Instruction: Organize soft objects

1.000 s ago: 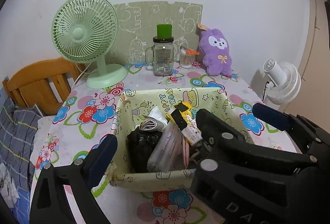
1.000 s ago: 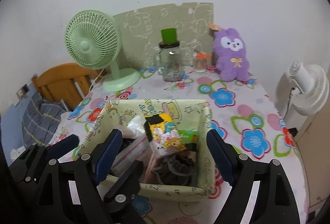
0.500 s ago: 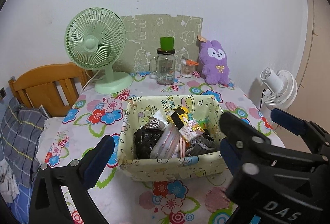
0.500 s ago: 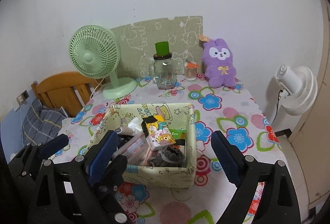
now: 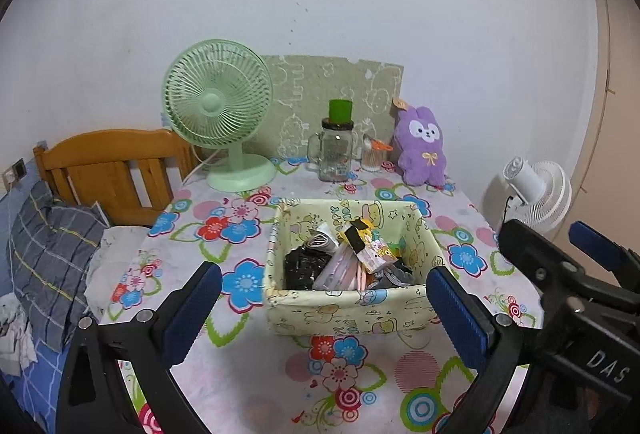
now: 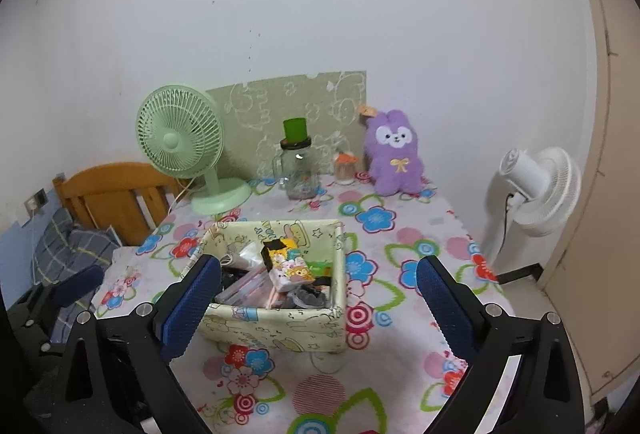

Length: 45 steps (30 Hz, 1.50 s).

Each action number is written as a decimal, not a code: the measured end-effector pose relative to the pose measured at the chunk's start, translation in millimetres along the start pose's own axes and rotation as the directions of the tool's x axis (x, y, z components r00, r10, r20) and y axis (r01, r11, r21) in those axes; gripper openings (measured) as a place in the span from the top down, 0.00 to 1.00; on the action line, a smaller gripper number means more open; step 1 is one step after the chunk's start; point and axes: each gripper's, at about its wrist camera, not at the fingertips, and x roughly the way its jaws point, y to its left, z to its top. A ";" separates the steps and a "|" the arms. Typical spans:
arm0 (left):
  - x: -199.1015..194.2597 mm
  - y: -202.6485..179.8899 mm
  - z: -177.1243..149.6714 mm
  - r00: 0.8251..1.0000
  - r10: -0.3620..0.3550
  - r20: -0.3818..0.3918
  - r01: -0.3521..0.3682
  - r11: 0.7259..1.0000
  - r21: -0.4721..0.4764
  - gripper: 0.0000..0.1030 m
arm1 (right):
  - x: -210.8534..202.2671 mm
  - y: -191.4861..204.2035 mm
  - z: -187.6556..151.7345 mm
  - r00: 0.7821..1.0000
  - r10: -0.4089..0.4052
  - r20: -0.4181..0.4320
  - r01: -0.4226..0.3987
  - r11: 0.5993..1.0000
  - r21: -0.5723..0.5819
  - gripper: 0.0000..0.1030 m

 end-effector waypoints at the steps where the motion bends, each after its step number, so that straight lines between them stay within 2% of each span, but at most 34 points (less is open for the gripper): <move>1: -3.9 0.9 -0.2 1.000 0.001 0.006 -0.001 1.000 -0.002 0.00 | -4.7 -1.3 -0.3 1.000 -0.003 0.005 0.003 1.000 0.004 0.03; 17: -64.0 7.6 -4.7 0.992 0.008 0.122 -0.008 1.000 0.001 0.00 | -61.8 -11.9 -1.6 0.996 -0.023 0.082 0.021 0.999 0.030 0.02; 30: -80.0 12.2 -19.7 0.992 0.025 0.127 -0.024 1.000 -0.010 0.00 | -81.3 -15.6 -17.5 0.995 -0.039 0.092 0.035 0.999 0.040 0.02; 45: -81.6 11.4 -17.4 0.993 0.018 0.118 -0.016 1.000 -0.022 0.00 | -79.9 -13.5 -18.1 0.997 -0.014 0.082 0.011 0.999 0.033 0.02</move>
